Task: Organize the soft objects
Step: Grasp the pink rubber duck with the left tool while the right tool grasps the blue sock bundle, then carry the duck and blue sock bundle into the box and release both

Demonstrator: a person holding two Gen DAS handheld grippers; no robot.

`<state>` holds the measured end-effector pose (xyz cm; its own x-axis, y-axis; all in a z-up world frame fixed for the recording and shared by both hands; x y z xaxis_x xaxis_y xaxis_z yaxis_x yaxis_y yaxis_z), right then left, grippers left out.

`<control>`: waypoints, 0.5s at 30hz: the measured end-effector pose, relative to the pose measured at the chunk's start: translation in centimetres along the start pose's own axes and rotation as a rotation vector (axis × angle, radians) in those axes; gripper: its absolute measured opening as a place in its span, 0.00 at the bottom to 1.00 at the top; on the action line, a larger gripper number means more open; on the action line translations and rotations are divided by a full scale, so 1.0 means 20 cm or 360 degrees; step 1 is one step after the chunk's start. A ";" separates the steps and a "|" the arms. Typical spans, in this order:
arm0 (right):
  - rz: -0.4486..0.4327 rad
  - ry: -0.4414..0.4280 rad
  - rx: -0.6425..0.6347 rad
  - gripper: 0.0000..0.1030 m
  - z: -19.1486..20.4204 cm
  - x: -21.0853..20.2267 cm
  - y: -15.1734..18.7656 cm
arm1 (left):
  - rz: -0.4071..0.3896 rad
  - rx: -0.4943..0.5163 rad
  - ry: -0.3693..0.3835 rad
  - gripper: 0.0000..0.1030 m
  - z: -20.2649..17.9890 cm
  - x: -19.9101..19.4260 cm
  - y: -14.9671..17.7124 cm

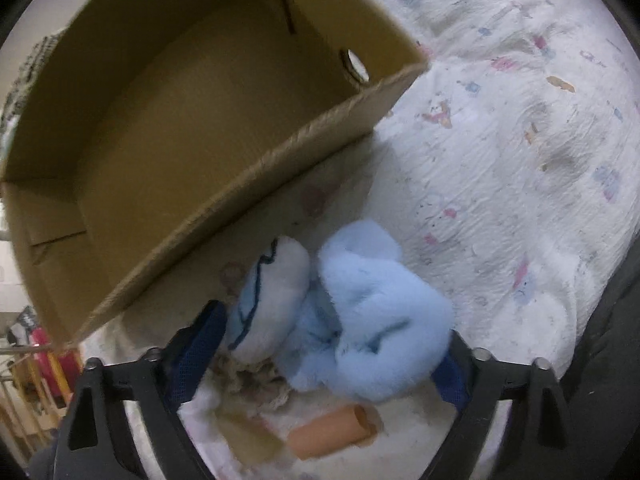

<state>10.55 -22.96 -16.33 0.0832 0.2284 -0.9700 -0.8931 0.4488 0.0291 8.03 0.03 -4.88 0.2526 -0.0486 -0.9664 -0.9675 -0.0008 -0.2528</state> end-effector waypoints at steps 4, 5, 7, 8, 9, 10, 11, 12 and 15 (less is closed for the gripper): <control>-0.0037 -0.0006 -0.0023 0.68 0.04 0.02 0.00 | 0.0013 0.0009 -0.0012 0.23 0.00 0.03 -0.01; -0.0033 -0.0025 -0.0042 0.53 0.05 0.03 0.00 | 0.0018 0.0007 -0.0017 0.23 0.00 0.03 -0.01; -0.0019 -0.0058 -0.0070 0.43 0.08 0.03 0.00 | 0.0036 -0.0005 -0.0010 0.23 0.01 0.05 -0.01; -0.0026 -0.0065 -0.0084 0.39 0.08 0.02 0.00 | 0.0045 -0.0018 -0.0004 0.23 0.02 0.05 -0.01; -0.0034 -0.0074 -0.0105 0.37 0.08 0.01 0.01 | 0.0053 -0.0035 0.0000 0.23 0.02 0.06 -0.01; -0.0045 -0.0092 -0.0116 0.36 0.08 0.01 0.01 | 0.0053 -0.0045 0.0003 0.23 0.03 0.06 -0.01; -0.0049 -0.0126 -0.0111 0.35 0.06 -0.02 0.01 | 0.0050 -0.0050 0.0001 0.23 0.03 0.06 -0.01; -0.0049 -0.0156 -0.0107 0.34 0.04 -0.04 0.01 | 0.0048 -0.0059 -0.0003 0.23 0.04 0.05 -0.01; -0.0093 -0.0207 -0.0123 0.34 -0.01 -0.11 0.03 | 0.0061 -0.0090 0.0015 0.23 0.05 0.05 -0.01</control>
<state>9.72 -23.30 -14.12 0.1879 0.3161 -0.9299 -0.9161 0.3977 -0.0499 8.45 0.94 -5.87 0.2152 -0.0593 -0.9748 -0.9757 -0.0550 -0.2121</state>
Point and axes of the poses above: each gripper's, at about its wrist camera, not at the fingertips, and x roughly the way its jaws point, z to its left, y to its underside, the point moved 5 cm from there along x, roughly the way its jaws point, and after that the axes turned 6 degrees about z, right-handed, at the moved point
